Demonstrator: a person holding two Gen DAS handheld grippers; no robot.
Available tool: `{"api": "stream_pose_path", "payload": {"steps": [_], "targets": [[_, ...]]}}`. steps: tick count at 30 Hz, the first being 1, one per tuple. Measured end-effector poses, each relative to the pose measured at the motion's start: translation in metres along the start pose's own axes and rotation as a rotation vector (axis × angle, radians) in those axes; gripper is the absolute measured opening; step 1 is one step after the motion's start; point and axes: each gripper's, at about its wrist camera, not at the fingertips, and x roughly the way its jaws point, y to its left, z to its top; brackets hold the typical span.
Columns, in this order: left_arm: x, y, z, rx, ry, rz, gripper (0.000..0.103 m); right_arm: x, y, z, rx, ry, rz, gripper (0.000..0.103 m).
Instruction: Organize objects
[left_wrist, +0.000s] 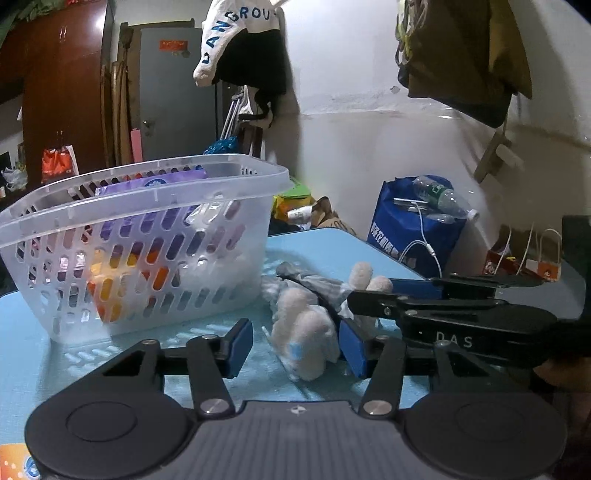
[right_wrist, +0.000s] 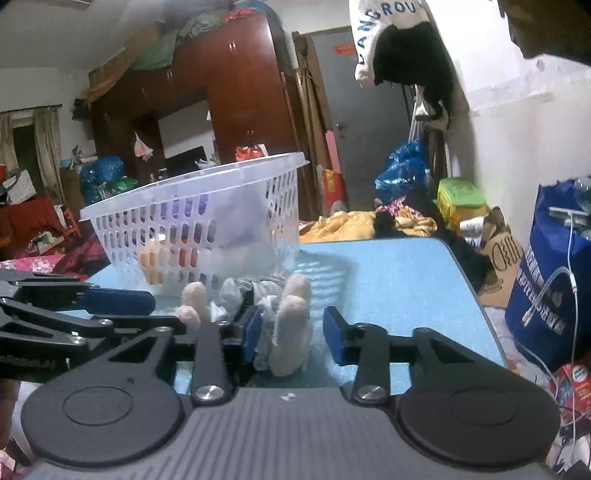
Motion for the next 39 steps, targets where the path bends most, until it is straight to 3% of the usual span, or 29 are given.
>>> {"api": "stream_pose_path", "payload": {"steps": [4,8,10,12,18,27,35,39], "targets": [[-0.004,-0.004,-0.002,0.018,-0.026,-0.005,0.056,-0.004,-0.002,0.000,0.010,-0.024,0.000,0.033],[0.007,-0.002,0.001,0.005,0.005,0.016,0.055,-0.004,-0.002,0.001,0.011,-0.024,0.009,0.030],[0.012,-0.003,0.000,0.019,0.021,0.030,0.034,-0.004,-0.002,0.001,0.012,-0.022,0.015,0.024],[0.017,-0.001,-0.002,0.012,0.036,0.030,0.020,-0.002,-0.001,0.001,0.013,-0.013,0.020,0.019],[0.004,0.014,-0.006,-0.032,-0.018,-0.001,0.019,-0.009,0.002,-0.001,-0.009,-0.049,0.033,0.016],[-0.039,0.014,-0.009,0.001,-0.160,-0.027,0.018,-0.036,0.014,-0.002,-0.022,-0.135,0.092,0.015],[-0.094,0.024,-0.011,-0.014,-0.287,-0.037,0.018,-0.066,0.040,0.014,-0.083,-0.222,0.153,0.015],[-0.123,0.038,0.004,-0.022,-0.351,-0.024,0.018,-0.073,0.061,0.037,-0.142,-0.246,0.182,0.015]]}}
